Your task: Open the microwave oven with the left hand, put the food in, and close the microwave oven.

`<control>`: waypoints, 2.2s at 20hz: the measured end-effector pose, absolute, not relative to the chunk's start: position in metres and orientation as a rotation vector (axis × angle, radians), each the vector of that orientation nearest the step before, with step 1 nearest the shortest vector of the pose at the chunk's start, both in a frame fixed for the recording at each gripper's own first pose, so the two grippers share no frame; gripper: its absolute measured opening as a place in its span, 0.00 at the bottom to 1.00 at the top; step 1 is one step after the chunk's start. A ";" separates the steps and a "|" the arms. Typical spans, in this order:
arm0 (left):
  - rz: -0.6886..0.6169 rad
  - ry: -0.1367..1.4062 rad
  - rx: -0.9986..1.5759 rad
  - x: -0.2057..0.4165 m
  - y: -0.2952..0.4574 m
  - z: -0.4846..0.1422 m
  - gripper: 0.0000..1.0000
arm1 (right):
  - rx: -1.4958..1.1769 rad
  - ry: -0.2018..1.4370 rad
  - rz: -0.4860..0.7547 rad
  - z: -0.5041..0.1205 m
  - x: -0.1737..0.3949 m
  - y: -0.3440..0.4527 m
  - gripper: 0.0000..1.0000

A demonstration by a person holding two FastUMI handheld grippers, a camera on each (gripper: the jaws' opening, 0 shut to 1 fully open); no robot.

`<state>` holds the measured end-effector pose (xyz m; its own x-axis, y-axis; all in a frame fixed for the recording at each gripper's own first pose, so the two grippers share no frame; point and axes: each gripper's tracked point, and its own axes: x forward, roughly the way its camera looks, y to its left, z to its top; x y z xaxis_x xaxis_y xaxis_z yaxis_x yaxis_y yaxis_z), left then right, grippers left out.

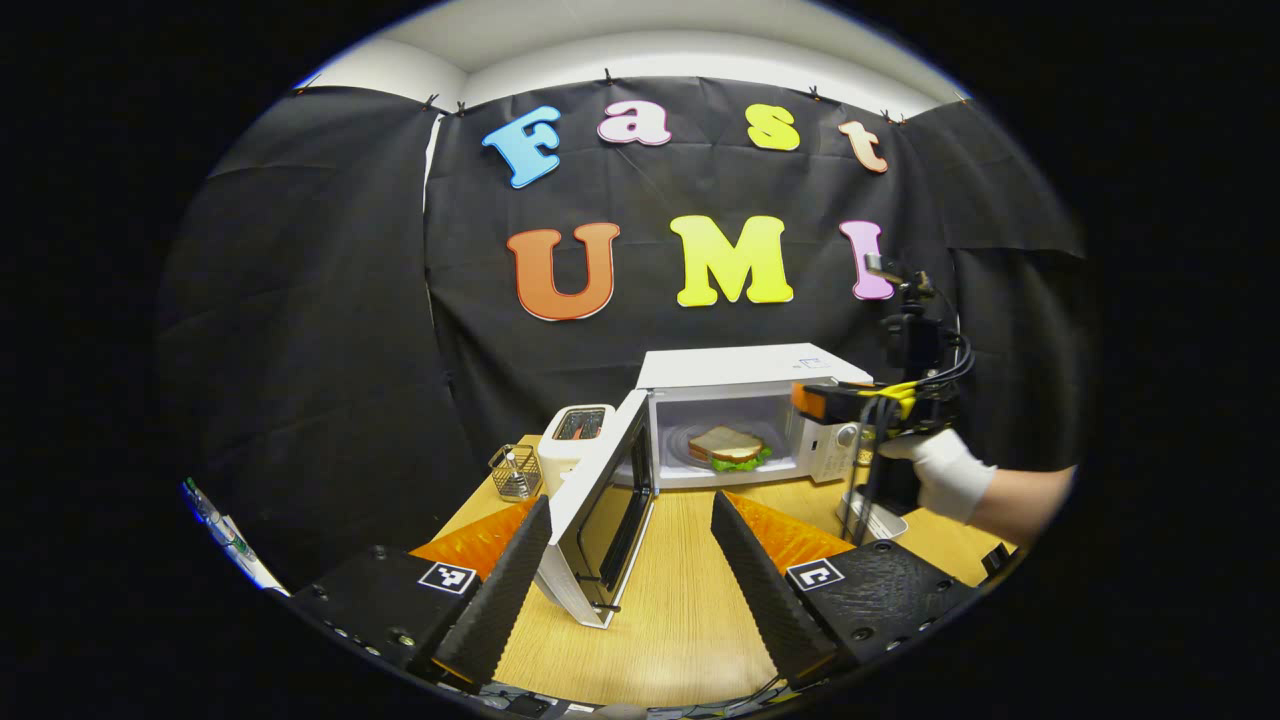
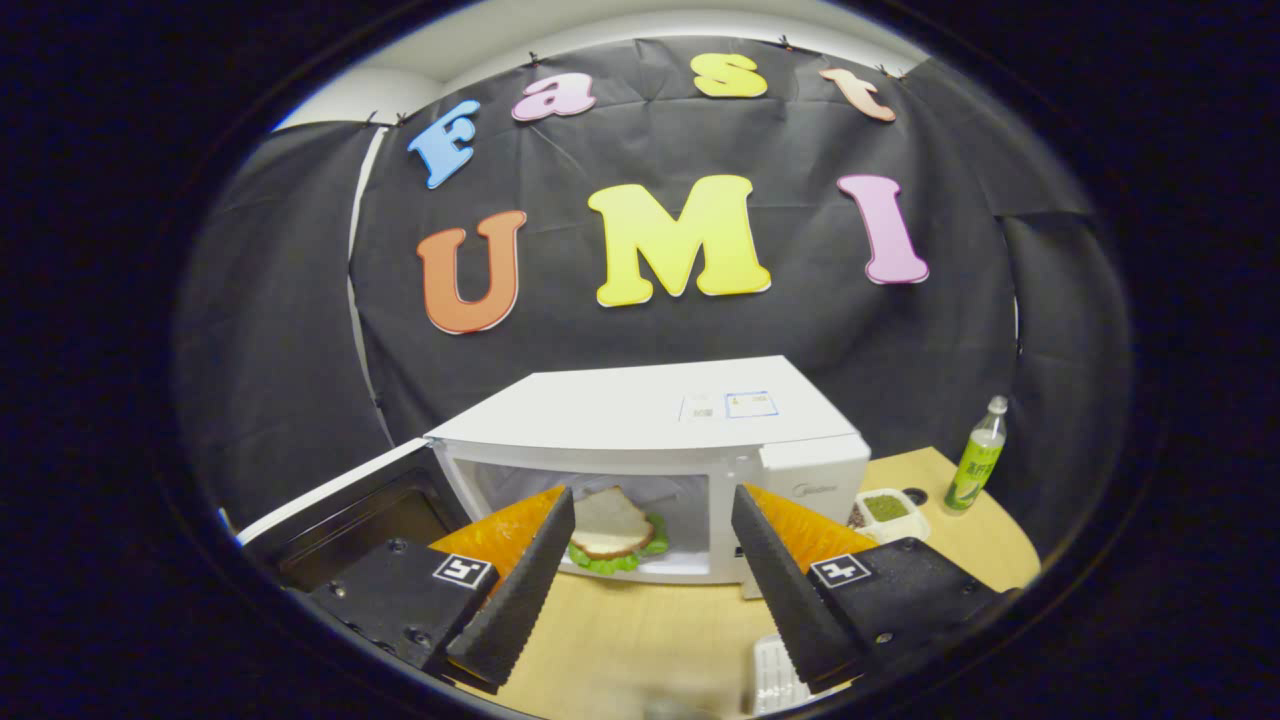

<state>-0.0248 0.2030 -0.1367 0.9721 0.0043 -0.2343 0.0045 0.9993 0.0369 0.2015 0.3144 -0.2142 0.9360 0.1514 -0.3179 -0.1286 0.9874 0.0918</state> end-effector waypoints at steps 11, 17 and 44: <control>0.018 0.140 0.017 0.001 0.228 -0.117 0.96 | -0.041 0.241 0.051 -0.085 0.100 0.161 0.92; 0.034 0.128 0.021 0.014 0.241 -0.112 0.96 | -0.053 0.238 -0.045 -0.082 0.070 0.114 1.00; 0.164 0.288 0.054 0.047 0.351 -0.249 0.00 | -0.031 0.323 -0.106 -0.098 0.039 0.094 0.92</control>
